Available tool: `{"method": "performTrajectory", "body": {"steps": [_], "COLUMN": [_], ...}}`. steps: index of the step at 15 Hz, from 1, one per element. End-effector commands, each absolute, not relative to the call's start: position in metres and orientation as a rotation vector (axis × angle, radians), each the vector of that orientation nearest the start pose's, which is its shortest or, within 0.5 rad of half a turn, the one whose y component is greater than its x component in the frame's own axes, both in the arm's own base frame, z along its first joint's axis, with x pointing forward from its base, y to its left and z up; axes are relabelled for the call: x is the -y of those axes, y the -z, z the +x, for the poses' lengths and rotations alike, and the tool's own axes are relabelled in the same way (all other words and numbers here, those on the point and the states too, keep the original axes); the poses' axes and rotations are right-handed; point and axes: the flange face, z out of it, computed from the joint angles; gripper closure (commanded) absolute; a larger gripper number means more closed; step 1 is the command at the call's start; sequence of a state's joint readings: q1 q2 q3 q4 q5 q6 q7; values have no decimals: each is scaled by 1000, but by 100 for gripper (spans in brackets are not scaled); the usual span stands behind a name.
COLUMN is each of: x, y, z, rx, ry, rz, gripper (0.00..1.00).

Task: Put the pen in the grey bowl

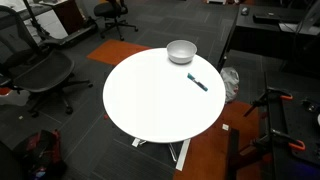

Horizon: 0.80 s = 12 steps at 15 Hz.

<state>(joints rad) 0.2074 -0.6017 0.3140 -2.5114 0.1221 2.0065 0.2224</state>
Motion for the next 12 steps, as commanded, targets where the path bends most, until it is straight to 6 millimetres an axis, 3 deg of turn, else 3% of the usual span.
{"method": "performTrajectory", "body": {"steps": [1, 7, 12], "x": [-202, -200, -167], "y": [-481, -481, -481], "z": [324, 326, 349], "rx": [326, 321, 122], "ry": [148, 158, 214], "rz": [-3155, -3163, -3200], "gripper": [0, 0, 0]}}
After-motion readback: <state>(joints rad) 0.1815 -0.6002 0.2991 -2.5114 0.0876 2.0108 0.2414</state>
